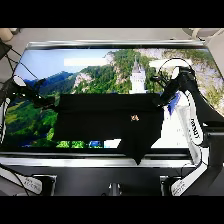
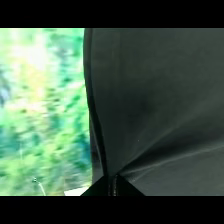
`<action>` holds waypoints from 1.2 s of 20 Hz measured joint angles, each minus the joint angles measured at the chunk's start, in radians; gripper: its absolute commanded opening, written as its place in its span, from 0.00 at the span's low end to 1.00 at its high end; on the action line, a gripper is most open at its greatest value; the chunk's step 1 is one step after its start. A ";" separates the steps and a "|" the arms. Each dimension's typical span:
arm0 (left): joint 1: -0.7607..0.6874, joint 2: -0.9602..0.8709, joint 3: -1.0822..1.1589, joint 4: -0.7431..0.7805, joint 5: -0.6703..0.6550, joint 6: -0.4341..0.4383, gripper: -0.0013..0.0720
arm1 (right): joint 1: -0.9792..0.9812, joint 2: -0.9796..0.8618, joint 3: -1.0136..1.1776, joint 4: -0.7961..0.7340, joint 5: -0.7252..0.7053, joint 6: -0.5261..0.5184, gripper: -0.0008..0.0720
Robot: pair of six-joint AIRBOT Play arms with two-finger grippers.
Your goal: Fold the shirts.
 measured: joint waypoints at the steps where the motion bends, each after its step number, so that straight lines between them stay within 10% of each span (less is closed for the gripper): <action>1: 0.000 0.000 0.000 0.002 0.002 0.000 0.04 | 0.000 0.000 -0.006 0.000 -0.009 0.014 0.04; 3: 0.001 0.000 0.000 0.003 0.004 -0.001 0.05 | 0.000 0.000 -0.013 0.003 -0.027 0.041 0.10; 5: 0.001 0.000 0.000 0.001 0.004 -0.005 0.52 | 0.000 0.000 -0.016 0.013 -0.033 0.061 0.64; 10: 0.023 0.035 0.006 -0.013 -0.031 -0.012 0.77 | -0.034 0.047 -0.019 0.026 0.026 0.029 0.64; 24: 0.245 0.484 -0.752 -0.047 0.136 0.132 0.74 | -0.210 0.571 -0.724 0.074 -0.123 -0.056 0.60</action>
